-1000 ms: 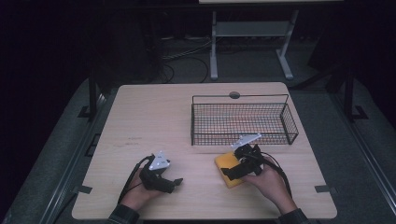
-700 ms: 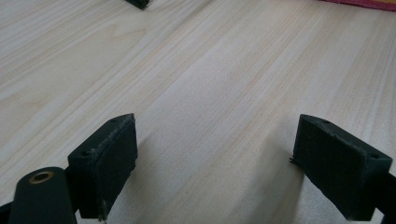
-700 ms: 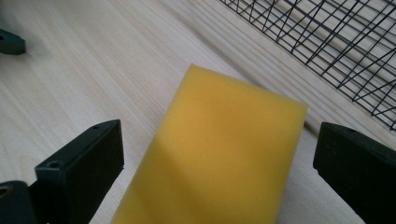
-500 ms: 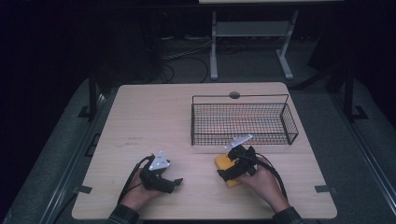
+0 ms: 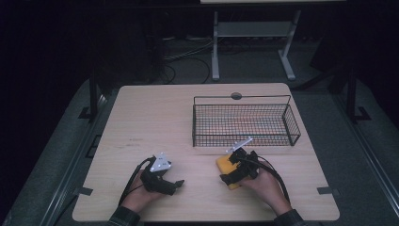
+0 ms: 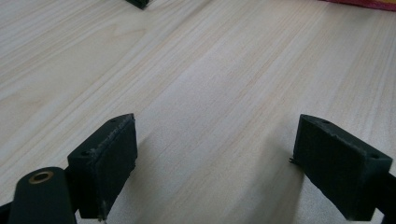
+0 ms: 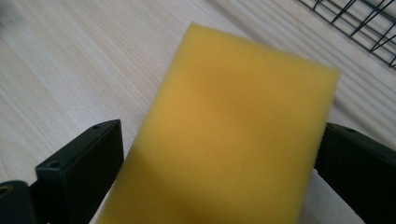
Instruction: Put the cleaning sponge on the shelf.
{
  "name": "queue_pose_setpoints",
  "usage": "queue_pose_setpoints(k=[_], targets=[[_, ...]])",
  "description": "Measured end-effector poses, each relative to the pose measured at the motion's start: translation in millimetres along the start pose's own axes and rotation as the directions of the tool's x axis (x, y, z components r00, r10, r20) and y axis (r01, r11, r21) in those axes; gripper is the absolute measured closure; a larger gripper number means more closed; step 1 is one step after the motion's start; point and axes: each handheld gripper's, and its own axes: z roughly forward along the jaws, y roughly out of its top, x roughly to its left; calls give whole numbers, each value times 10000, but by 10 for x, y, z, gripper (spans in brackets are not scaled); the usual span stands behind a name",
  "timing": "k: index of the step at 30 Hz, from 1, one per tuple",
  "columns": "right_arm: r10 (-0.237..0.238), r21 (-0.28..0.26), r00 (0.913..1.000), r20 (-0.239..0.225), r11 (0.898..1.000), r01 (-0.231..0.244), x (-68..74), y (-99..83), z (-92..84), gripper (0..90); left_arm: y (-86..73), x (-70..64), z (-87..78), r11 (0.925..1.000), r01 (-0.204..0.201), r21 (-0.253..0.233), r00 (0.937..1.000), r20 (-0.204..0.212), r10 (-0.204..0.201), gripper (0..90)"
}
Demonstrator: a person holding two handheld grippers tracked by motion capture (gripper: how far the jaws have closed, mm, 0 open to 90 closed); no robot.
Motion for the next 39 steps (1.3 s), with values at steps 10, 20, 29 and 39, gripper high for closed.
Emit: queue_pose_setpoints(k=[10, 20, 29, 39], targets=[[13, 79, 9999, -125, 10000, -12, -12, -9, -7, 103, 0, -1, -1, 10000, 7, -1, 10000, 0, -7, 129], [-9, 149, 9999, -122, 9999, 11, -12, -11, -27, 140, -1, -3, 0, 10000, 23, -14, 10000, -1, -23, 129], [-13, 270, 9999, -153, 9996, 17, -11, -7, -48, 157, -1, -5, 2, 10000, 48, -52, 10000, -10, -48, 129], [-32, 240, 9997, -261, 9997, 39, -40, 5, -132, 157, 0, 2, -2, 10000, -58, 18, 10000, -7, 58, 129]])
